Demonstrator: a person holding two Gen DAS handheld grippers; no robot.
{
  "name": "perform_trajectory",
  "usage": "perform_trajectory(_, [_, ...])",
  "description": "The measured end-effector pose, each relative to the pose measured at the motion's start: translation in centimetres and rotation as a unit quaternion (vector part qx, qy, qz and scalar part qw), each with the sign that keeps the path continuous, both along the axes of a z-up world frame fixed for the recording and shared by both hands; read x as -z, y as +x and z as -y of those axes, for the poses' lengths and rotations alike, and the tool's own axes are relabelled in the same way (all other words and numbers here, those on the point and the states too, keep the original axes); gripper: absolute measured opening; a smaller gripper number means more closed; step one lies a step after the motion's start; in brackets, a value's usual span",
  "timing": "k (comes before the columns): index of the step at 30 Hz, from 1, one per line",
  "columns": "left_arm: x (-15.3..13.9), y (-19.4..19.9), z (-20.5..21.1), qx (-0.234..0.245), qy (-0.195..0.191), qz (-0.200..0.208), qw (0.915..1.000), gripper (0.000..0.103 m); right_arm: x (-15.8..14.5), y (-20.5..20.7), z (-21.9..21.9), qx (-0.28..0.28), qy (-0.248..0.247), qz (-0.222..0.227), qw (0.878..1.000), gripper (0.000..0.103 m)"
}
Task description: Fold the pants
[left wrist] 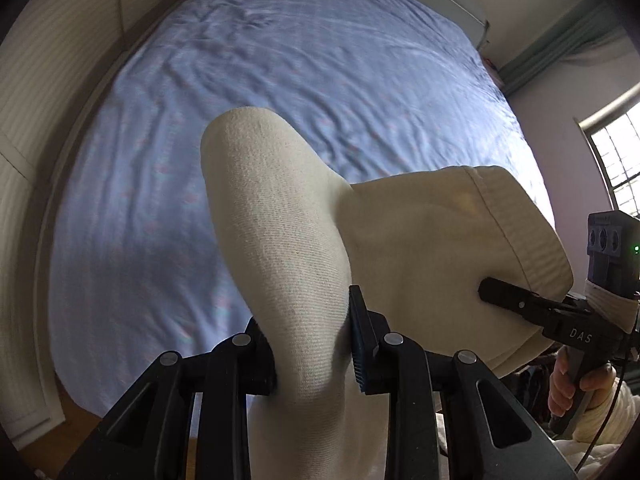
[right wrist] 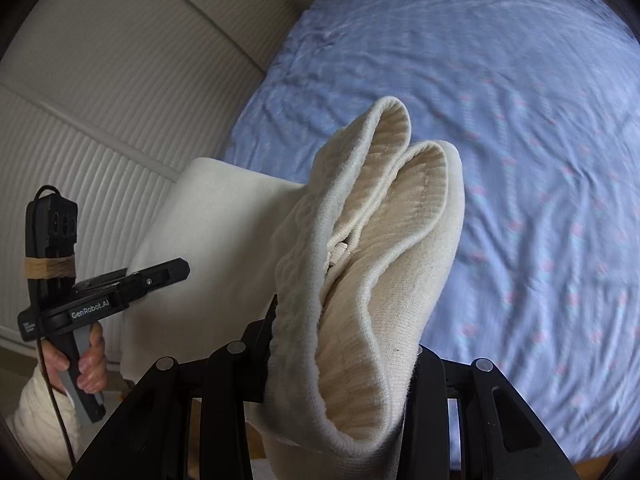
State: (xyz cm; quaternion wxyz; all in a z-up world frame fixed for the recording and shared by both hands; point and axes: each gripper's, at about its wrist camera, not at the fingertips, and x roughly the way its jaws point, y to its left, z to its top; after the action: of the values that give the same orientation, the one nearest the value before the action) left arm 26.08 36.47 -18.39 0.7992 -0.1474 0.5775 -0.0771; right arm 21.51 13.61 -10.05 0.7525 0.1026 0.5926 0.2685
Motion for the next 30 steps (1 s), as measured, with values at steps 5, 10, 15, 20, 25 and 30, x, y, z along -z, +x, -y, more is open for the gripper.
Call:
perform_trajectory(5, [1.2,4.2,-5.5,-0.003,0.008,-0.005,1.0,0.028,0.5,3.4,-5.7,-0.018,-0.008,0.003,1.0,0.038])
perform_trajectory(10, [2.3,9.6,-8.5,0.006,0.032,-0.003,0.9995,0.028,2.0,8.6,-9.9,-0.017,-0.022,-0.001,1.0,0.038])
perform_trajectory(15, [4.1,14.3,-10.0,0.004,0.052,-0.004,0.9987,0.028,4.3,13.5,-12.4,-0.012,-0.048,0.006,0.999,0.039])
perform_trajectory(20, [9.7,17.0,-10.6,0.003,0.086,-0.066,0.9941,0.028,7.7,15.4,-13.6,0.007,-0.083,-0.034,0.996,0.041])
perform_trajectory(25, [13.3,15.4,-11.7,-0.024,0.088,-0.104,0.9903,0.031,11.3,14.6,-12.1,0.021,-0.078,-0.102,0.991,0.046])
perform_trajectory(30, [14.0,12.9,-11.7,-0.038,0.153,-0.12,0.9801,0.037,12.8,13.3,-8.5,0.033,-0.114,-0.12,0.986,0.06])
